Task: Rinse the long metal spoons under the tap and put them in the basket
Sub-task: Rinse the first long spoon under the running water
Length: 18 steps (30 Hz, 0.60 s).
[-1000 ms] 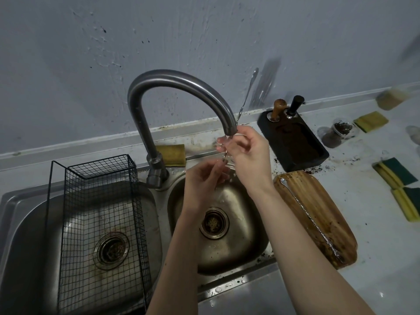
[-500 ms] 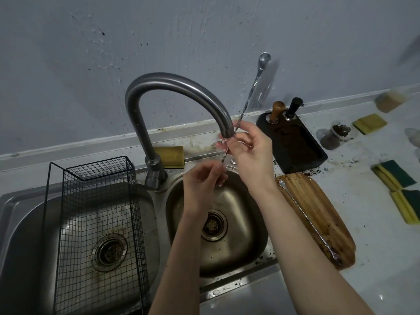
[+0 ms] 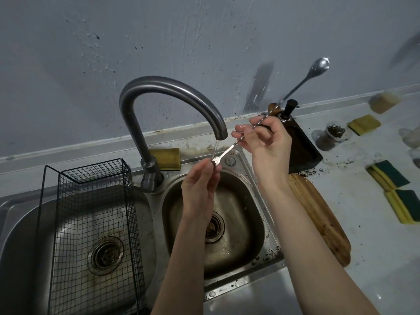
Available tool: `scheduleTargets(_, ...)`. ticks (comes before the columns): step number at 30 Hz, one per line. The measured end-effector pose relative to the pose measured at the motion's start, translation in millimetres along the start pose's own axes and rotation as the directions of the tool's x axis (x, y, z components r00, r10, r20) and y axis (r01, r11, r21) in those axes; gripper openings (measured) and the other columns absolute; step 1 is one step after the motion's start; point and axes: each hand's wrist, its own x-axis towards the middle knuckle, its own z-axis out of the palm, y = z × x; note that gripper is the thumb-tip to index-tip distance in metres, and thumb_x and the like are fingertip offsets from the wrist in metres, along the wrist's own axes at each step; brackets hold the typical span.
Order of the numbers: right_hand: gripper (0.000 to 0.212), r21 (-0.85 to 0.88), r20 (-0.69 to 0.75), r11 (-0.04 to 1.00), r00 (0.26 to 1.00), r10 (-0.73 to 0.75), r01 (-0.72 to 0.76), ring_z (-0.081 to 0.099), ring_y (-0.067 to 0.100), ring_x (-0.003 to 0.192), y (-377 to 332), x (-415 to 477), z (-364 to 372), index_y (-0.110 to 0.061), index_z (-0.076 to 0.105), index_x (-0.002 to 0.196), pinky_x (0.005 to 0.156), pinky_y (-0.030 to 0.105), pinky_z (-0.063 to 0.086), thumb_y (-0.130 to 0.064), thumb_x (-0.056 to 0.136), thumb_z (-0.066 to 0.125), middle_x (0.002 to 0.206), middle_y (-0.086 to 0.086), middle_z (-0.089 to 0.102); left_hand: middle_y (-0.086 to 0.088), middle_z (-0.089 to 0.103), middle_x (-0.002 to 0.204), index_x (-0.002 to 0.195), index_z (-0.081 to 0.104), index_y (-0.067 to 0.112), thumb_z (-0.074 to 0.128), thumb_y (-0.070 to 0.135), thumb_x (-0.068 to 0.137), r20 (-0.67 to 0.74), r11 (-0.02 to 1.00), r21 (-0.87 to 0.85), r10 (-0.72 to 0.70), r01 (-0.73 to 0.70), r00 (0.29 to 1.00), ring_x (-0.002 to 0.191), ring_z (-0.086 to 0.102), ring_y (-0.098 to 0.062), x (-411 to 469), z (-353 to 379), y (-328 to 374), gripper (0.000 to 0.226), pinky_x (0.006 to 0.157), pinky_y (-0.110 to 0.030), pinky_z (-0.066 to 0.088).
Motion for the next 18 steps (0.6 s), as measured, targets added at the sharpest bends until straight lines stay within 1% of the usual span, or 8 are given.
scheduleTargets(3,0.011,0.016,-0.011,1.0,1.0,0.002,-0.002,0.077,0.02,0.083,0.9,-3.4,-0.2,-0.015,0.058,0.097,0.074,0.028,0.06,-0.004,0.097,0.06,0.082,0.001,0.079,-0.007,0.074,0.089,0.105,0.069,0.002,0.068,0.007,0.081,-0.051,0.994,-0.106,-0.019,0.013,0.999,0.079,0.074,-0.013,1.7,-1.4,1.4,0.024,0.068,-0.02,0.059)
scheduleTargets(8,0.012,0.025,-0.008,0.999,1.0,-0.021,0.021,0.077,0.021,0.082,0.4,-4.7,0.4,-0.016,0.058,0.096,0.074,0.029,0.061,-0.004,0.097,0.059,0.082,0.001,0.079,-0.01,0.074,0.095,0.109,0.068,0.001,0.069,0.01,0.081,-0.073,0.989,-0.14,-0.049,0.039,0.996,0.083,0.073,-0.015,1.0,-3.8,-0.8,0.029,0.069,-0.021,0.06)
scheduleTargets(11,0.014,0.021,0.028,1.0,0.999,-0.016,0.016,0.077,0.022,0.083,2.7,-7.7,2.7,-0.016,0.059,0.094,0.076,0.031,0.06,-0.002,0.097,0.058,0.081,0.002,0.078,-0.01,0.071,0.099,0.107,0.068,0.002,0.066,0.011,0.087,-0.03,0.978,-0.182,-0.104,0.097,0.994,0.086,0.072,-0.016,-1.3,-2.2,0.1,0.022,0.071,-0.022,0.06)
scheduleTargets(14,0.015,-0.026,0.085,0.998,0.995,0.056,-0.054,0.076,0.018,0.082,11.2,-15.4,7.7,-0.015,0.06,0.091,0.072,0.028,0.059,0.0,0.094,0.061,0.08,0.004,0.077,-0.009,0.07,0.095,0.102,0.066,0.005,0.062,0.011,0.093,-0.021,0.961,-0.223,-0.171,0.162,0.985,0.081,0.072,-0.014,-2.9,6.4,-0.8,0.012,0.072,-0.02,0.06)
scheduleTargets(16,0.013,-0.066,0.122,0.992,0.986,0.112,-0.104,0.075,0.018,0.081,19.3,-22.6,10.8,-0.015,0.061,0.091,0.07,0.031,0.06,-0.003,0.094,0.063,0.082,0.006,0.076,-0.01,0.068,0.094,0.099,0.064,0.005,0.055,0.009,0.098,-0.061,0.942,-0.262,-0.235,0.211,0.97,0.079,0.07,-0.013,-2.2,11.3,-2.9,0.009,0.077,-0.02,0.057)
scheduleTargets(18,0.01,-0.102,0.153,0.988,0.979,0.133,-0.118,0.075,0.018,0.085,27.2,-29.8,13.3,-0.018,0.062,0.094,0.074,0.038,0.061,-0.008,0.096,0.061,0.086,0.006,0.076,-0.01,0.063,0.093,0.095,0.062,0.004,0.052,0.008,0.101,-0.111,0.905,-0.323,-0.327,0.277,0.939,0.081,0.063,-0.014,-2.7,9.8,-5.5,0.013,0.088,-0.025,0.052)
